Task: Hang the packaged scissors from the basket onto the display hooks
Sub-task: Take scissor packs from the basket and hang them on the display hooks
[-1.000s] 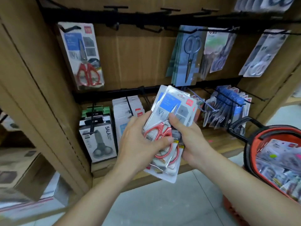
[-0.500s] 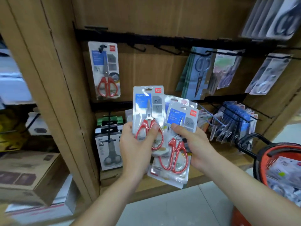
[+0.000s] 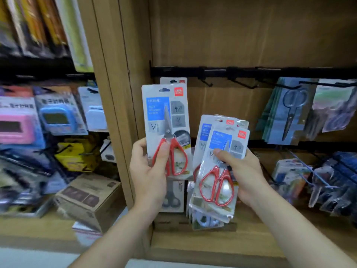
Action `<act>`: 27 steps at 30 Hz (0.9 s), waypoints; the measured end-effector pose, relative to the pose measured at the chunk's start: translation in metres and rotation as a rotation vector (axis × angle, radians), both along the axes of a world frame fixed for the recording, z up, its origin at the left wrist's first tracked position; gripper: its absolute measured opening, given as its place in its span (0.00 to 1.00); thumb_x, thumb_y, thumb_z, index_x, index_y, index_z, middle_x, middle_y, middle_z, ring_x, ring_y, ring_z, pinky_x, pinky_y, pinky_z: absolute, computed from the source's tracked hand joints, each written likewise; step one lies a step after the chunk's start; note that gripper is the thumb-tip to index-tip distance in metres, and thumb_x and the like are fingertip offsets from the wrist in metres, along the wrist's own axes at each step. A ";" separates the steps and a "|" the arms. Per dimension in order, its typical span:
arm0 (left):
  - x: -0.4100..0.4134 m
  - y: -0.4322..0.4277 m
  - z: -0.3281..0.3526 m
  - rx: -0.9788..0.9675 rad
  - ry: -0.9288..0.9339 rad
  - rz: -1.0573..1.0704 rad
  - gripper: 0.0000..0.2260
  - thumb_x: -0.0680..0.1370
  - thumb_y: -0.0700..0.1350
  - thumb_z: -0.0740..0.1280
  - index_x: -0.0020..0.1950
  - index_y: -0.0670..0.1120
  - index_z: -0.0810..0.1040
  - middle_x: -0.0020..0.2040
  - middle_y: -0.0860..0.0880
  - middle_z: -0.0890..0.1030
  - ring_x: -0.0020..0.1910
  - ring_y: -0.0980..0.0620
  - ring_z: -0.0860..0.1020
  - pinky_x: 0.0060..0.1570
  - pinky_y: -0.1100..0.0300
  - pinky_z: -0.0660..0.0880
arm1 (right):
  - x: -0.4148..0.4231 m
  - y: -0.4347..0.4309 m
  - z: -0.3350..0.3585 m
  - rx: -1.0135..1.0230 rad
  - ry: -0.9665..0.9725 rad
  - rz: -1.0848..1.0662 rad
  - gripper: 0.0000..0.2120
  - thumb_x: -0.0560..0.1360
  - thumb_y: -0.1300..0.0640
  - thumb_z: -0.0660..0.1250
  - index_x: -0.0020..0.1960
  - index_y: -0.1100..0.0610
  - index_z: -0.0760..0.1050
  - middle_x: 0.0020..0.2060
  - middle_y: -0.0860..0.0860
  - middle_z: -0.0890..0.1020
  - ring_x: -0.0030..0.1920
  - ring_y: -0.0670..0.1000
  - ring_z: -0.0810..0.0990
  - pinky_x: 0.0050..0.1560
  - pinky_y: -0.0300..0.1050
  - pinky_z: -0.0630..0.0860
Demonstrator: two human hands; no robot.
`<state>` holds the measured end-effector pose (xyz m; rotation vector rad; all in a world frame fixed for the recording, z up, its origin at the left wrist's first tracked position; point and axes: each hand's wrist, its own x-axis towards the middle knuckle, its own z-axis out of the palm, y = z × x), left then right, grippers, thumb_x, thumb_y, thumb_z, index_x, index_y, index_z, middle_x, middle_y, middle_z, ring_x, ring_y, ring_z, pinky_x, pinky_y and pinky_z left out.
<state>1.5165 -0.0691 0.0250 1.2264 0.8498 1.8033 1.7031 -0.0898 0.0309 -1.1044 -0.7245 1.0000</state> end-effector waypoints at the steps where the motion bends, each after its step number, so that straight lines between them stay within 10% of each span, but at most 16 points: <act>1: -0.001 0.003 0.003 -0.006 0.001 -0.006 0.13 0.76 0.50 0.71 0.59 0.48 0.76 0.50 0.48 0.86 0.45 0.52 0.86 0.40 0.57 0.83 | 0.000 0.000 0.000 -0.004 -0.005 0.024 0.17 0.75 0.63 0.76 0.62 0.53 0.79 0.51 0.52 0.88 0.48 0.54 0.89 0.47 0.54 0.84; 27: 0.021 0.071 0.007 -0.391 0.028 -0.028 0.18 0.77 0.49 0.76 0.63 0.46 0.78 0.56 0.48 0.86 0.53 0.51 0.85 0.57 0.52 0.82 | 0.023 0.005 -0.005 0.042 0.012 0.175 0.17 0.76 0.60 0.73 0.64 0.51 0.79 0.52 0.53 0.88 0.49 0.55 0.88 0.43 0.52 0.84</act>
